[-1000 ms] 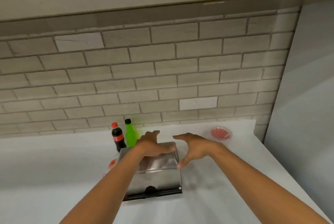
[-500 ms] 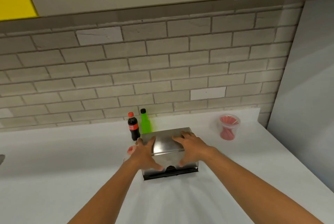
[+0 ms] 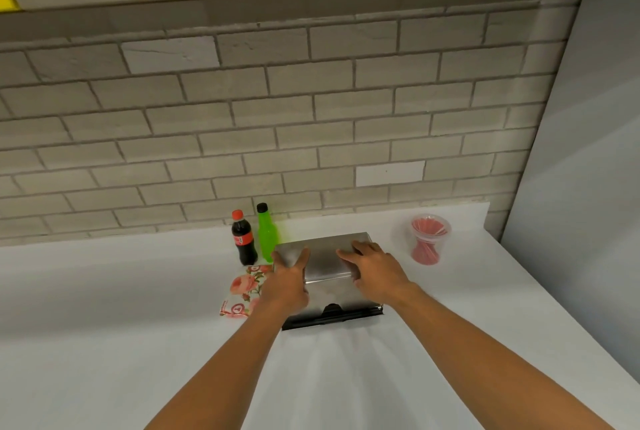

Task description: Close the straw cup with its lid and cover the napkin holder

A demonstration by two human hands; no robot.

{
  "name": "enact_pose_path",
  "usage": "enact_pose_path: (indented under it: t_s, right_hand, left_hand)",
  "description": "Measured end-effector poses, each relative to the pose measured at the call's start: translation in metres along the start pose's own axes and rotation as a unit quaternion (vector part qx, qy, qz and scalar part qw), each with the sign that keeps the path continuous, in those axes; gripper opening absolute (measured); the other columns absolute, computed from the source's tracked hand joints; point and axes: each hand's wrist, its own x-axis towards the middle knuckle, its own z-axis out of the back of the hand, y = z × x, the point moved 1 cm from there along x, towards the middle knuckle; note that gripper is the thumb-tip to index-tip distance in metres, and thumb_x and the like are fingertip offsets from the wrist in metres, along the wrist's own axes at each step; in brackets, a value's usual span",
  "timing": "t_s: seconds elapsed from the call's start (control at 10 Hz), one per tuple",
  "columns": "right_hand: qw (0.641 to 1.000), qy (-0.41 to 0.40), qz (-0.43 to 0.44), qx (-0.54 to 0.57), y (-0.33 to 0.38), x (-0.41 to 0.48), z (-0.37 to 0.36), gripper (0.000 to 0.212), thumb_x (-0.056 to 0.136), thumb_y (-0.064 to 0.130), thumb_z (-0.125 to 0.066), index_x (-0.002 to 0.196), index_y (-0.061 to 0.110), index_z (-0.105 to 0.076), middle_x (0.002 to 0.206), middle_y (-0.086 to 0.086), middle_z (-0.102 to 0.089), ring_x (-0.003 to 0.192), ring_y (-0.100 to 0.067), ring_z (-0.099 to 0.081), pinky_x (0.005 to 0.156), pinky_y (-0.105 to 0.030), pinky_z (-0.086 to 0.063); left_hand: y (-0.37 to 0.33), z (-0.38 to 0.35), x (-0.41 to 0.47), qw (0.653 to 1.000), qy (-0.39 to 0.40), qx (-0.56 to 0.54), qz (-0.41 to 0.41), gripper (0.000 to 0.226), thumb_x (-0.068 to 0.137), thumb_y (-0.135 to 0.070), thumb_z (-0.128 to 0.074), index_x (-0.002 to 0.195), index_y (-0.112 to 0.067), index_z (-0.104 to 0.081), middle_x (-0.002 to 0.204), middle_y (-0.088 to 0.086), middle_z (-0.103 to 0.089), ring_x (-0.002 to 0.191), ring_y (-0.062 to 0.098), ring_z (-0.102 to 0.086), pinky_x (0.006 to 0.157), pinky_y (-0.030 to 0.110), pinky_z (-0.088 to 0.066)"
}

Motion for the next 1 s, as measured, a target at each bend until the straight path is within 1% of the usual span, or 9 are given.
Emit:
enact_pose_path:
  t_s: [0.1, 0.2, 0.3, 0.4, 0.6, 0.7, 0.8, 0.9, 1.0]
  right_hand:
    - [1.000, 0.017, -0.007, 0.000, -0.020, 0.009, 0.006, 0.070, 0.097, 0.019, -0.059, 0.158, 0.041, -0.035, 0.167, -0.004, -0.031, 0.153, -0.028, -0.026, 0.113, -0.044, -0.043]
    - [1.000, 0.021, -0.016, -0.002, -0.039, 0.021, 0.011, 0.070, 0.098, 0.019, -0.059, 0.159, 0.041, -0.033, 0.168, -0.002, -0.027, 0.155, -0.024, -0.022, 0.113, -0.041, -0.043]
    - [0.999, 0.025, -0.021, -0.002, -0.056, 0.035, 0.014, 0.070, 0.099, 0.017, -0.058, 0.160, 0.041, -0.032, 0.169, 0.001, -0.024, 0.155, -0.021, -0.019, 0.110, -0.038, -0.044]
    - [0.999, 0.033, -0.022, 0.006, -0.069, 0.050, 0.017, 0.073, 0.097, 0.014, -0.059, 0.160, 0.040, -0.032, 0.169, 0.001, -0.025, 0.155, -0.020, -0.018, 0.110, -0.037, -0.044]
    - [1.000, 0.018, -0.005, 0.003, -0.091, 0.080, 0.014, 0.076, 0.093, 0.013, -0.061, 0.159, 0.040, -0.034, 0.166, 0.000, -0.030, 0.153, -0.021, -0.023, 0.108, -0.036, -0.045]
    - [1.000, 0.017, 0.005, -0.006, -0.099, 0.089, 0.010, 0.076, 0.094, 0.013, -0.059, 0.161, 0.037, -0.031, 0.165, -0.002, -0.030, 0.152, -0.023, -0.024, 0.108, -0.037, -0.044]
    - [0.999, 0.023, 0.021, -0.021, -0.103, 0.091, 0.011, 0.076, 0.096, 0.017, -0.057, 0.163, 0.035, -0.026, 0.167, -0.005, -0.027, 0.152, -0.025, -0.022, 0.110, -0.038, -0.043]
    - [0.997, 0.066, 0.026, -0.012, -0.103, 0.083, 0.015, 0.081, 0.097, 0.024, -0.061, 0.165, 0.030, -0.018, 0.171, -0.008, -0.015, 0.156, -0.029, -0.013, 0.118, -0.043, -0.035]
    - [0.996, 0.086, 0.018, 0.009, -0.101, 0.060, 0.026, 0.086, 0.096, 0.031, -0.067, 0.165, 0.032, -0.015, 0.172, -0.006, -0.011, 0.157, -0.029, -0.011, 0.124, -0.044, -0.023]
  left_hand:
    - [-0.018, -0.001, 0.016, 1.000, 0.003, 0.007, 0.002, 0.095, 0.095, -0.020, -0.061, 0.164, -0.046, -0.001, 0.168, 0.033, 0.010, 0.134, 0.055, -0.048, 0.101, 0.045, -0.052]
    - [-0.037, 0.000, 0.032, 1.000, 0.016, -0.010, 0.010, 0.095, 0.098, -0.018, -0.060, 0.164, -0.046, 0.003, 0.169, 0.027, 0.018, 0.146, 0.052, -0.036, 0.106, 0.043, -0.048]
    - [-0.049, -0.002, 0.053, 0.999, 0.013, -0.031, 0.019, 0.098, 0.098, -0.016, -0.060, 0.163, -0.049, 0.005, 0.170, 0.021, 0.022, 0.151, 0.050, -0.028, 0.106, 0.043, -0.049]
    - [-0.056, -0.004, 0.074, 0.999, 0.011, -0.038, 0.027, 0.098, 0.098, -0.015, -0.060, 0.162, -0.052, 0.005, 0.171, 0.017, 0.023, 0.152, 0.048, -0.026, 0.105, 0.043, -0.049]
    - [-0.065, -0.003, 0.102, 0.999, -0.001, -0.039, 0.032, 0.097, 0.097, -0.013, -0.061, 0.163, -0.051, 0.000, 0.171, 0.017, 0.020, 0.149, 0.053, -0.028, 0.108, 0.047, -0.047]
    - [-0.067, -0.005, 0.112, 0.998, -0.009, -0.048, 0.032, 0.099, 0.096, -0.013, -0.062, 0.163, -0.051, 0.001, 0.172, 0.017, 0.020, 0.149, 0.053, -0.029, 0.107, 0.047, -0.047]
    - [-0.068, -0.004, 0.111, 0.998, -0.021, -0.050, 0.035, 0.096, 0.097, -0.014, -0.060, 0.163, -0.049, -0.001, 0.172, 0.017, 0.018, 0.148, 0.049, -0.031, 0.105, 0.046, -0.048]
    - [-0.071, -0.004, 0.102, 0.997, -0.026, -0.051, 0.055, 0.085, 0.103, -0.019, -0.055, 0.165, -0.043, -0.001, 0.172, 0.018, 0.015, 0.155, 0.044, -0.021, 0.114, 0.044, -0.044]
    - [-0.075, -0.004, 0.079, 0.995, -0.018, -0.045, 0.084, 0.094, 0.099, -0.025, -0.063, 0.166, -0.037, 0.002, 0.173, 0.015, 0.019, 0.160, 0.039, -0.003, 0.123, 0.047, -0.034]
